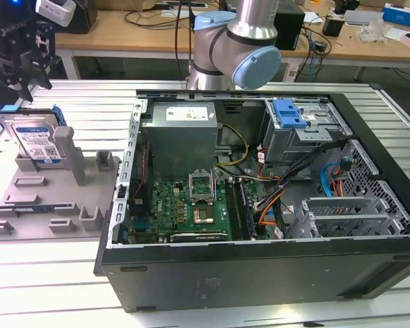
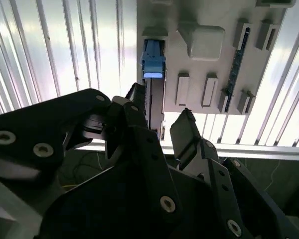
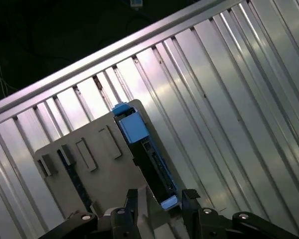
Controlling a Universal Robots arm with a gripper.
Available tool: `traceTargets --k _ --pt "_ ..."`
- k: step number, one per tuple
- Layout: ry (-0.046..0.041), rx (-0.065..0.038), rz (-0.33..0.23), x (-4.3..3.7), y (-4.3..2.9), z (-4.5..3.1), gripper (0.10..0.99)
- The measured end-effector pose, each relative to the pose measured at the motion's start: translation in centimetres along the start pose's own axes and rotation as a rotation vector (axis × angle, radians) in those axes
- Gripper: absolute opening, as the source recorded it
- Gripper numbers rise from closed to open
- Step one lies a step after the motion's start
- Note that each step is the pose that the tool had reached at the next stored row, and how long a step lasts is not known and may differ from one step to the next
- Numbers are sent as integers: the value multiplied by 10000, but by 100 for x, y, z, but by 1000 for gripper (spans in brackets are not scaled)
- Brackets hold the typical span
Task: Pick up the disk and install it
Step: 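Pick up the disk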
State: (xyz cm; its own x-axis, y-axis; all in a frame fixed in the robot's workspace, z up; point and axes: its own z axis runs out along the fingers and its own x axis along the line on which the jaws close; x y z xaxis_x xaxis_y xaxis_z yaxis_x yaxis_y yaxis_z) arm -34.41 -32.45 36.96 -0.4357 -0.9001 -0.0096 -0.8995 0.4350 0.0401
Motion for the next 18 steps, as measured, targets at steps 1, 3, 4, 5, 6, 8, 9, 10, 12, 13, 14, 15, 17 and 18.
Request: traceTargets --k 1,3,4,5,6,8,9,10,12,13,14,15,17,18 --pt "6 -1 -179 -1 0 1 482" --pt "25 -6 -629 -2 1 3 482" --pt "35 -8 -890 -2 1 5 482" --pt "42 -10 -1070 -3 1 7 482" --pt "56 -13 -1429 -4 1 10 482" --pt "72 -17 -1811 -4 2 13 482" --pt "87 -21 -2166 -7 3 16 482" --pt "95 -23 -2349 -10 4 18 482" --pt "112 -26 -2773 -14 6 23 482" --pt "119 -27 -2932 -15 6 24 482" --pt "127 -28 -3114 -17 7 26 482" --pt "133 -30 -3272 -19 9 28 482" --pt "152 -33 -3712 -25 11 33 482" --pt "166 -37 -4015 -29 13 35 482"
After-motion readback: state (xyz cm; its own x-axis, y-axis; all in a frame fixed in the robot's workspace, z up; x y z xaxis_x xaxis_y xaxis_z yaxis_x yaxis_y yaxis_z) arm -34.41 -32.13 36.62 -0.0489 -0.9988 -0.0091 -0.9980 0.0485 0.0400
